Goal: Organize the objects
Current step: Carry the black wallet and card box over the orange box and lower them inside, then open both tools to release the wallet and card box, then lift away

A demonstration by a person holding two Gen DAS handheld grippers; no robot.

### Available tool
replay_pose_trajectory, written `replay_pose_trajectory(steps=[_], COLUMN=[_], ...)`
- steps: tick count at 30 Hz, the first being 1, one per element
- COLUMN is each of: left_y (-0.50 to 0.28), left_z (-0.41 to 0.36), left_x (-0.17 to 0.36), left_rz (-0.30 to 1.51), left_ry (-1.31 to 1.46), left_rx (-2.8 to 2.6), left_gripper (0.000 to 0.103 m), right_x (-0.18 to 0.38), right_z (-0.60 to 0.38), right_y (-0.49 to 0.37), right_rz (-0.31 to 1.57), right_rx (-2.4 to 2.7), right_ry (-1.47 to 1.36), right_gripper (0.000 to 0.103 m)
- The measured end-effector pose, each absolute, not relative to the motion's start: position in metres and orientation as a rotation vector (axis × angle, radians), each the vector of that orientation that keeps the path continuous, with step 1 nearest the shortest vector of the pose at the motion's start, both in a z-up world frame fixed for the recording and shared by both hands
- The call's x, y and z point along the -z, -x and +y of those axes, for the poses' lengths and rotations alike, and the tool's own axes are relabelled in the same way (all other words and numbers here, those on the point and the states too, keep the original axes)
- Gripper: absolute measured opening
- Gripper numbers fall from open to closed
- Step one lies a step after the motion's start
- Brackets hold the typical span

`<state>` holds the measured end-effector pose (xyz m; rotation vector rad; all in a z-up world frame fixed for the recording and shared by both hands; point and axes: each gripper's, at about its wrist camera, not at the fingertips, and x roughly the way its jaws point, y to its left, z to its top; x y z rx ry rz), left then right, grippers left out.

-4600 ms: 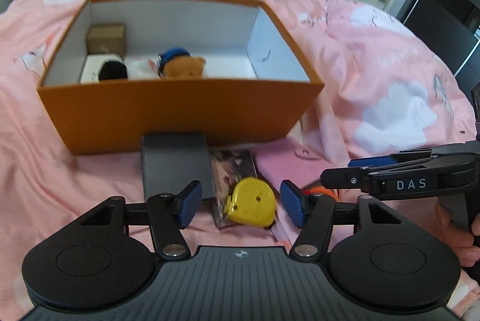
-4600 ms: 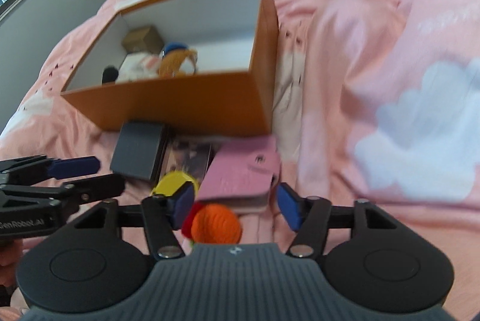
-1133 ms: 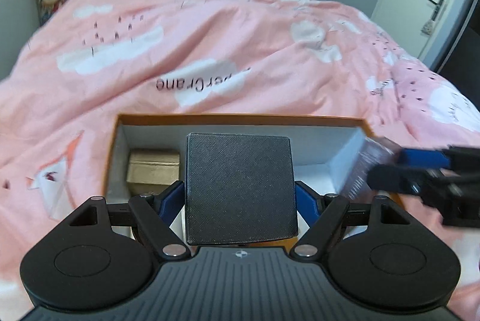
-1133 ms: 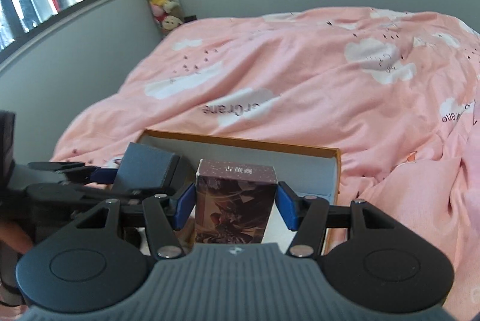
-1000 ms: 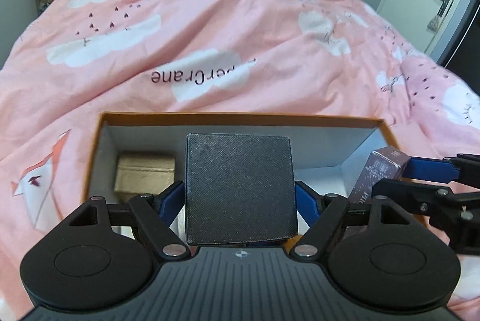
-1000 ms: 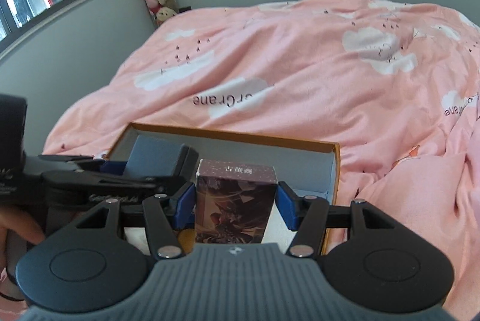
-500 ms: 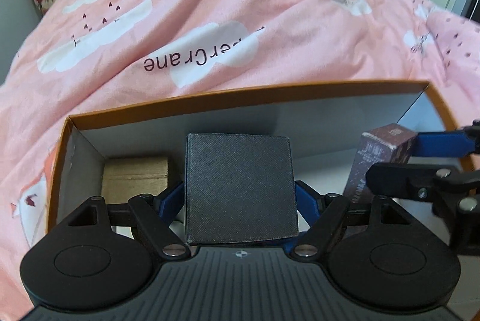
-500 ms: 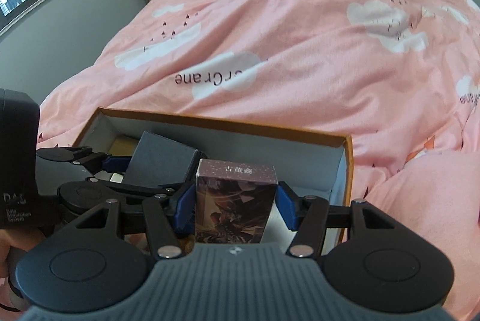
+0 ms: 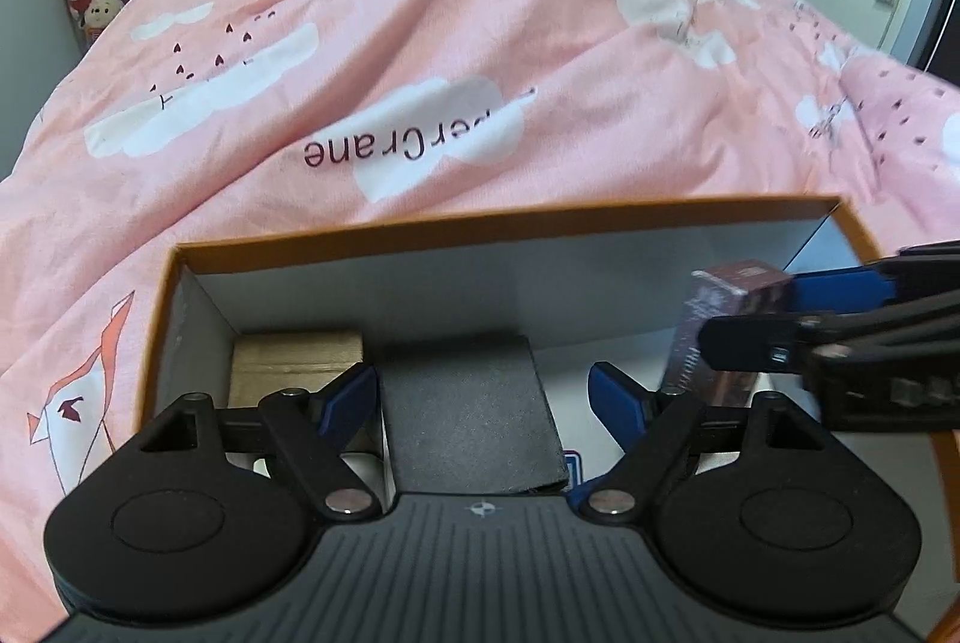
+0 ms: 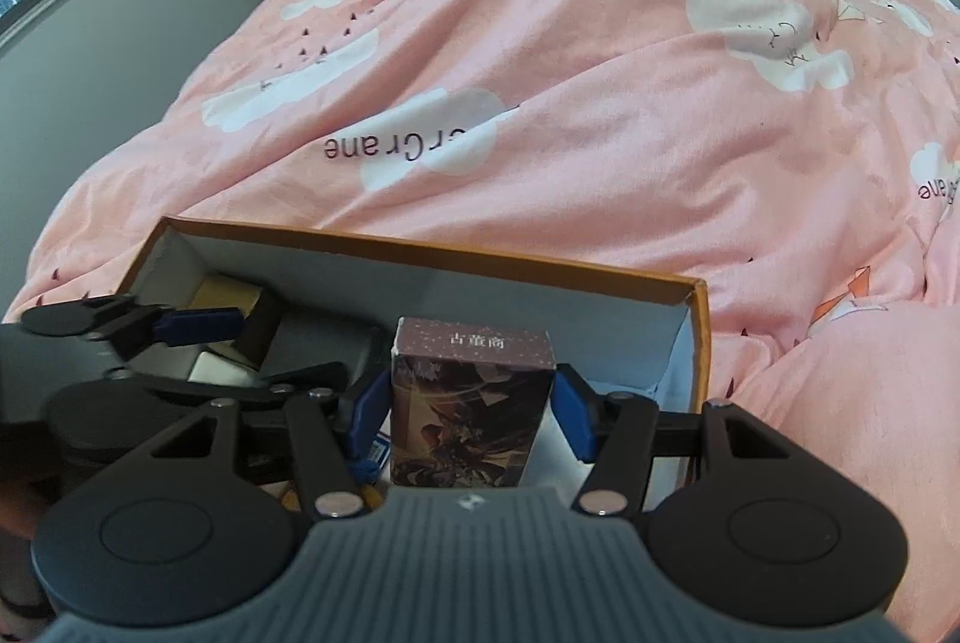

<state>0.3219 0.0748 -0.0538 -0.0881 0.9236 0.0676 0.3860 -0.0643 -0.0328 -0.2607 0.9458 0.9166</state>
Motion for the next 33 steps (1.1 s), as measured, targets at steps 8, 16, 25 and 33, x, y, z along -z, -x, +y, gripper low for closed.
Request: replay_pose_trajectory(steps=[8, 16, 25, 33], left_y=[-0.307, -0.313, -0.321, -0.319], left_z=[0.070, 0.075, 0.074, 0.078], left_x=[0.048, 0.062, 0.068, 0.073], left_rz=[0.955, 1.064, 1.116, 1.098], left_ry=[-0.044, -0.127, -0.196, -0.197], left_rx=[-0.003, -0.014, 0.020, -0.017], left_gripper=[0.068, 0.060, 0.065, 0.063], right_x=[0.036, 0.039, 0.049, 0.063], right_z=[-0.045, -0.032, -0.021, -0.018], right_y=[-0.392, -0.386, -0.409, -0.414], right_rz=[0.980, 1.033, 1.144, 1.221], right_rx=[-0.845, -0.895, -0.852, -0.845], right_ry=[0.324, 0.347, 0.213, 0.166], right_gripper=[0.060, 0.060, 0.060, 0.061])
